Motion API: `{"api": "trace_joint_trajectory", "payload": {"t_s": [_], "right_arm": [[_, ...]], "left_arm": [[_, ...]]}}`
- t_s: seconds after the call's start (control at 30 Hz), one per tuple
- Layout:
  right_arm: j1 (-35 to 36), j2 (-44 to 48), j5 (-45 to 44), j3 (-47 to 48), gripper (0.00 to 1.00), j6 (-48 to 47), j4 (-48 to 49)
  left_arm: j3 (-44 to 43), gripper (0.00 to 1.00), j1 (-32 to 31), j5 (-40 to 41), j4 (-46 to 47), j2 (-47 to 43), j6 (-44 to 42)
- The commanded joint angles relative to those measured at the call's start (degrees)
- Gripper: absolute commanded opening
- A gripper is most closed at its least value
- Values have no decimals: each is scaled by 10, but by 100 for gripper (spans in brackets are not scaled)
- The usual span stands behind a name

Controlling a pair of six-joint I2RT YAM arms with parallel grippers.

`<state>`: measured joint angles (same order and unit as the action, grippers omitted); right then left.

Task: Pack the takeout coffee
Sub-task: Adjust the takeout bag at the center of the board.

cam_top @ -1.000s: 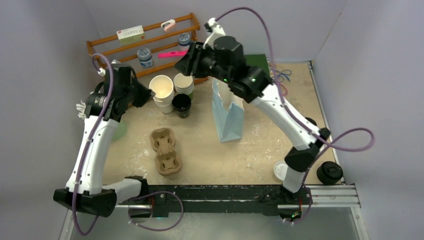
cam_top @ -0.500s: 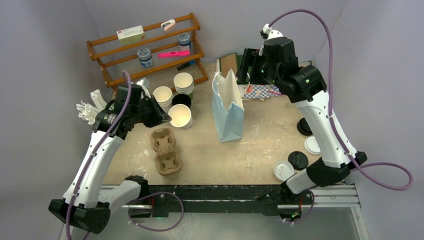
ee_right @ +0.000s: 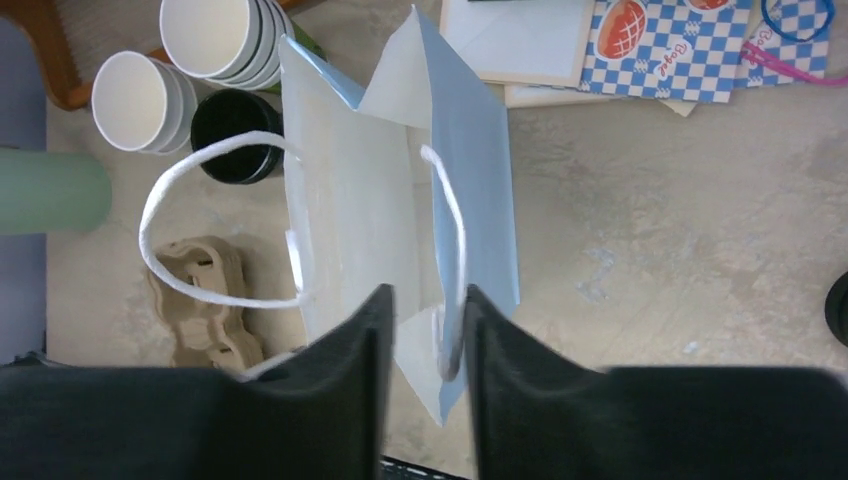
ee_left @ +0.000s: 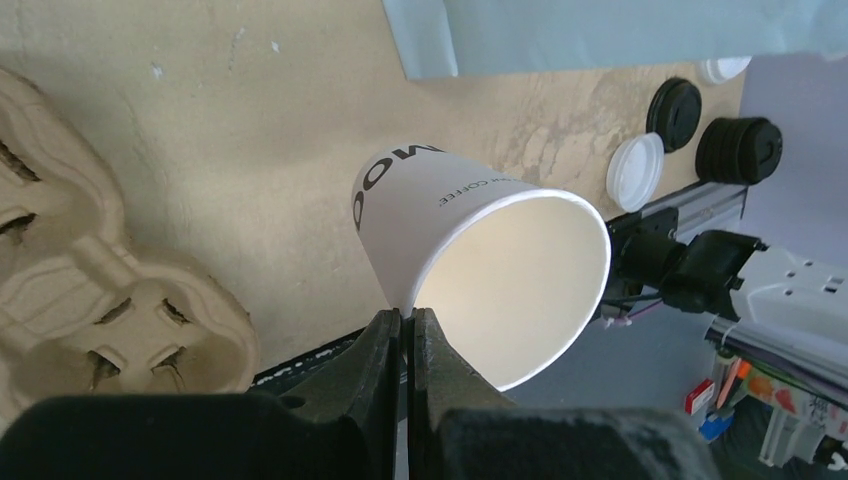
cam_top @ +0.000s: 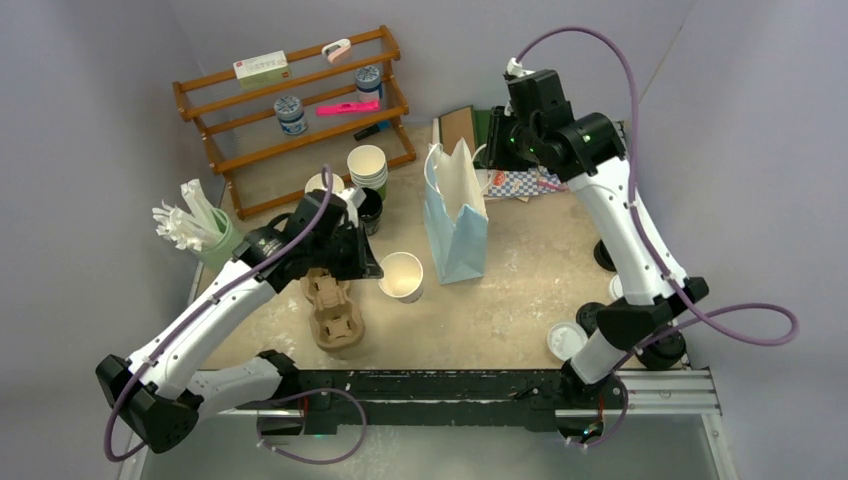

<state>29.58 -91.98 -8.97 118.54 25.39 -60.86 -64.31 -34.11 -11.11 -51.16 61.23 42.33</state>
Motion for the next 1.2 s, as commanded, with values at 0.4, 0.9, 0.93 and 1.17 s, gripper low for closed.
{"api": "trace_joint_trajectory", "payload": {"t_s": [0.4, 0.9, 0.93, 1.17], "right_arm": [[0, -124, 104, 199, 0, -72, 68], [-1, -126, 2, 182, 88, -101, 138], [-1, -112, -8, 171, 89, -101, 139], [-1, 6, -75, 65, 93, -105, 150]], "left_arm": [[28, 0, -100, 32, 64, 55, -44], [36, 0, -138, 26, 134, 109, -50], [36, 0, -143, 26, 141, 115, -49], [26, 0, -179, 38, 183, 177, -33]]}}
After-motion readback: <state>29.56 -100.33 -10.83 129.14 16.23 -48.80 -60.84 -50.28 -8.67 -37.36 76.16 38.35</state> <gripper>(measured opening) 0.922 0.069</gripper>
